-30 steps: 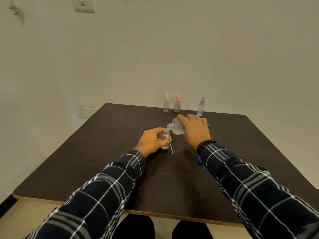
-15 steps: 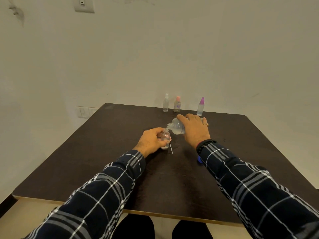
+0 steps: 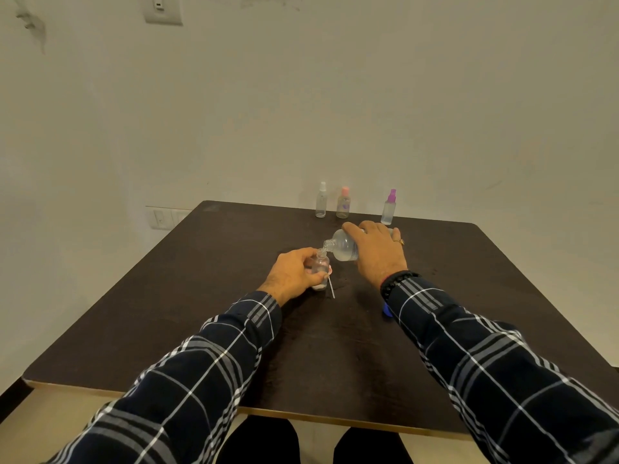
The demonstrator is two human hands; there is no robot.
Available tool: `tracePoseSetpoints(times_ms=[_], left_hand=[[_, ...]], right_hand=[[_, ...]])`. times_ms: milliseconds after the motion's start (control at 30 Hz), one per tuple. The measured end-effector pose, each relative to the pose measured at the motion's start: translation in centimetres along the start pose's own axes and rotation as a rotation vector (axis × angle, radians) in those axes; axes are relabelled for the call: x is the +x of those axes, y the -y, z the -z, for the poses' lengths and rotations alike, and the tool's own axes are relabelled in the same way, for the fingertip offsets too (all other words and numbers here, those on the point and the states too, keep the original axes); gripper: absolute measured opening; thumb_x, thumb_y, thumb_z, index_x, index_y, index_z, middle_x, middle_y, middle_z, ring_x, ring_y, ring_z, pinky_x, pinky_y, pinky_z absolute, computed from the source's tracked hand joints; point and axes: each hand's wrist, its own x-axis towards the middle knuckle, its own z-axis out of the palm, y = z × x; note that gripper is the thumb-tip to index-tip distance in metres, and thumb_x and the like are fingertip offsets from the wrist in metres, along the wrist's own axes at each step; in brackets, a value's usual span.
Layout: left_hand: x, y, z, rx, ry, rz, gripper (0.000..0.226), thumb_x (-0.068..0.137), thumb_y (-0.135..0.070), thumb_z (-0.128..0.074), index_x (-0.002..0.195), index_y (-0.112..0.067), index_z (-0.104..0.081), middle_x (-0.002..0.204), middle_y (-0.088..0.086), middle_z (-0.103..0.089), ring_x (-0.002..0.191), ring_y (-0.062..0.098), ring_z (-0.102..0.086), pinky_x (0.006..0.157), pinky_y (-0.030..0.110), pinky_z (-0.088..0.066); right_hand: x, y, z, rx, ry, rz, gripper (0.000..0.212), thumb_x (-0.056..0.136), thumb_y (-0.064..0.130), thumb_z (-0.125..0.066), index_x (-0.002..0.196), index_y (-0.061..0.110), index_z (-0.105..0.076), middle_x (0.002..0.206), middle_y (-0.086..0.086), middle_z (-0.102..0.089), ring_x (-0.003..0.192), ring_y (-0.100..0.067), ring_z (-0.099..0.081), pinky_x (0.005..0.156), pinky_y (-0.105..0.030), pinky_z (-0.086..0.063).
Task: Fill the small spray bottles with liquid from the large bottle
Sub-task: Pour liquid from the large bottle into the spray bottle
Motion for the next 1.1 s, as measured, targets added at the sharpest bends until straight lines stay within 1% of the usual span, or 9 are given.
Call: tracePoseSetpoints(times_ms=[167, 267, 367, 433, 567, 667, 800, 1000, 1100], left_hand=[[0.05, 0.04, -0.02, 0.011, -0.007, 0.004, 0.062, 0.085, -0.032, -0.077, 0.141, -0.024, -0.052, 0.126, -0.003, -0.065, 0.107, 0.009, -0.06, 0.096, 0.025, -0.045], [-0.03, -0.01, -0.02, 0.007, -0.011, -0.002, 0.06, 0.085, -0.031, -0.077, 0.14, -0.023, -0.053, 0.124, -0.003, -0.065, 0.103, 0.007, -0.06, 0.094, 0.023, -0.045], [0.05, 0.1, -0.13, 0.008, -0.009, 0.001, 0.061, 0.084, -0.033, -0.078, 0.139, -0.025, -0.054, 0.125, -0.003, -0.065, 0.107, 0.01, -0.061, 0.097, 0.027, -0.047], [0.03, 0.12, -0.12, 0.001, -0.006, 0.007, 0.062, 0.084, -0.033, -0.078, 0.14, -0.025, -0.053, 0.125, -0.003, -0.064, 0.109, 0.011, -0.061, 0.095, 0.026, -0.046], [-0.15, -0.14, 0.0, -0.026, -0.003, 0.004, 0.061, 0.084, -0.028, -0.078, 0.14, -0.023, -0.053, 0.124, -0.003, -0.065, 0.1, 0.006, -0.059, 0.088, 0.02, -0.043], [-0.13, -0.23, -0.04, -0.028, 0.002, 0.007, 0.061, 0.085, -0.027, -0.078, 0.14, -0.023, -0.053, 0.124, -0.004, -0.065, 0.098, 0.004, -0.059, 0.087, 0.02, -0.043], [-0.07, -0.22, -0.04, -0.028, 0.003, 0.015, 0.062, 0.084, -0.028, -0.079, 0.14, -0.023, -0.052, 0.125, -0.003, -0.065, 0.101, 0.005, -0.06, 0.091, 0.021, -0.045], [0.09, -0.01, -0.1, -0.018, 0.003, 0.019, 0.064, 0.083, -0.03, -0.079, 0.141, -0.023, -0.052, 0.127, -0.002, -0.065, 0.11, 0.01, -0.062, 0.099, 0.029, -0.048], [-0.06, -0.12, -0.02, -0.023, 0.002, 0.013, 0.06, 0.084, -0.03, -0.079, 0.138, -0.023, -0.054, 0.124, -0.004, -0.066, 0.108, 0.009, -0.062, 0.096, 0.026, -0.048]], right_hand=[[0.09, 0.0, 0.0, -0.001, 0.0, 0.0, 0.073, 0.088, 0.014, -0.07, 0.148, 0.035, -0.035, 0.14, -0.004, -0.048, 0.135, -0.029, -0.042, 0.114, -0.061, -0.026], [0.05, 0.01, -0.02, 0.004, 0.003, -0.005, 0.072, 0.088, 0.014, -0.069, 0.149, 0.035, -0.035, 0.14, -0.004, -0.048, 0.135, -0.029, -0.041, 0.115, -0.062, -0.025], [-0.01, -0.05, -0.1, -0.005, -0.005, -0.003, 0.072, 0.089, 0.014, -0.069, 0.149, 0.035, -0.035, 0.14, -0.004, -0.048, 0.135, -0.029, -0.041, 0.115, -0.06, -0.025], [-0.01, -0.06, -0.16, -0.002, -0.008, -0.002, 0.072, 0.089, 0.014, -0.069, 0.148, 0.036, -0.035, 0.14, -0.004, -0.048, 0.135, -0.029, -0.041, 0.115, -0.06, -0.025], [-0.01, -0.01, -0.05, 0.0, -0.003, -0.003, 0.073, 0.089, 0.014, -0.07, 0.149, 0.035, -0.034, 0.141, -0.004, -0.047, 0.136, -0.029, -0.041, 0.115, -0.06, -0.024], [-0.07, -0.01, 0.01, 0.004, -0.003, -0.007, 0.073, 0.089, 0.013, -0.069, 0.149, 0.035, -0.034, 0.141, -0.004, -0.047, 0.136, -0.029, -0.04, 0.115, -0.06, -0.023], [-0.04, -0.02, 0.07, 0.004, -0.005, -0.002, 0.072, 0.089, 0.014, -0.07, 0.148, 0.035, -0.035, 0.14, -0.004, -0.048, 0.136, -0.029, -0.041, 0.115, -0.06, -0.024], [-0.03, 0.06, 0.01, 0.009, -0.002, -0.002, 0.072, 0.089, 0.014, -0.069, 0.148, 0.035, -0.035, 0.14, -0.004, -0.048, 0.136, -0.029, -0.041, 0.115, -0.06, -0.024], [0.0, 0.01, -0.01, -0.006, -0.008, 0.001, 0.072, 0.089, 0.015, -0.07, 0.148, 0.035, -0.035, 0.14, -0.004, -0.048, 0.135, -0.029, -0.042, 0.115, -0.059, -0.025]])
